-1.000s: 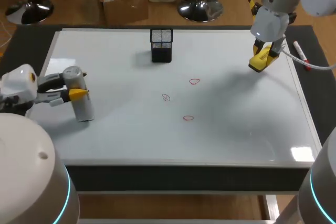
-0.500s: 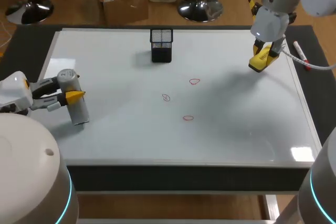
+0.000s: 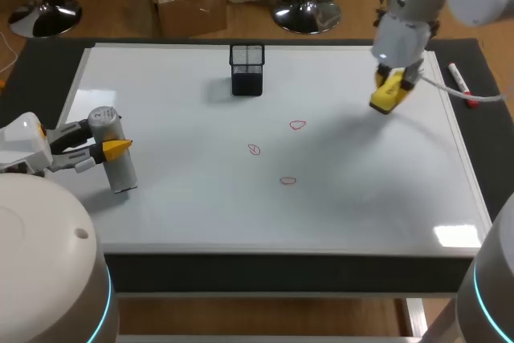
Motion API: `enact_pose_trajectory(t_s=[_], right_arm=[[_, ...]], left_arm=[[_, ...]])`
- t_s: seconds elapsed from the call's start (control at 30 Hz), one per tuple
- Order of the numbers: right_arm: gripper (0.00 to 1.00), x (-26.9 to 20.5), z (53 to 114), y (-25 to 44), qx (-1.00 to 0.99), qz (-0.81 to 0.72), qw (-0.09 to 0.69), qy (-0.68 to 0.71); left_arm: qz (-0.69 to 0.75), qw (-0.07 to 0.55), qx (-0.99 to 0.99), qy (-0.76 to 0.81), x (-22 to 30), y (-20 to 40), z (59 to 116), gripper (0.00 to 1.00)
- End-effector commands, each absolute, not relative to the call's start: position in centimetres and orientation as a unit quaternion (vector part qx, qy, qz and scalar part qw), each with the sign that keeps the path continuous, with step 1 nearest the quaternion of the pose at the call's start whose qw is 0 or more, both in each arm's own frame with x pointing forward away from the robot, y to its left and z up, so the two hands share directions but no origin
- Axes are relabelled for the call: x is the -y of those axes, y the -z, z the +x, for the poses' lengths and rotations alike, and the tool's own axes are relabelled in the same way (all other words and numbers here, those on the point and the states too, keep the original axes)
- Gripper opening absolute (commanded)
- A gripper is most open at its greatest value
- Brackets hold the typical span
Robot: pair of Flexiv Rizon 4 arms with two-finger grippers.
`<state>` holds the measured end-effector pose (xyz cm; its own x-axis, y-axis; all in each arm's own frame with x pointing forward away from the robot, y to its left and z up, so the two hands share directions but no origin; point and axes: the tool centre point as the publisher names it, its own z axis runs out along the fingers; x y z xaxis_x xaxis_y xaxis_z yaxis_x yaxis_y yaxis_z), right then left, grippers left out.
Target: Pick up the inspection probe, press it on each red-marked spot on the whiteboard one by one, put down the probe, pick up the eraser, and wipe off all the red marks.
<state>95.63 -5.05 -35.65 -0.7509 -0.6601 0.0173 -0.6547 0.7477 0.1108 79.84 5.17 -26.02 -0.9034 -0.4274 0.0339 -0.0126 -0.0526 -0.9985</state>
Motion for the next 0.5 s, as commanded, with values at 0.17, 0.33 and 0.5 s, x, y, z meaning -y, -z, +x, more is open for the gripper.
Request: enact_pose_trajectory(t_s=[0.17,0.33,0.5], right_arm=[[0.00,-2.4,93.6,36.3,0.917,0.396,0.042,0.020],[0.00,-5.9,92.0,36.1,0.906,0.422,0.037,0.021],[0.00,-8.9,90.6,35.6,0.893,0.449,0.033,0.018]], left_arm=[[-0.165,0.148,-0.673,0.706,-5.2,25.8,79.8,0.00],[-0.165,0.148,-0.673,0.706,-5.2,25.8,79.8,0.00],[-0.165,0.148,-0.673,0.706,-5.2,25.8,79.8,0.00]])
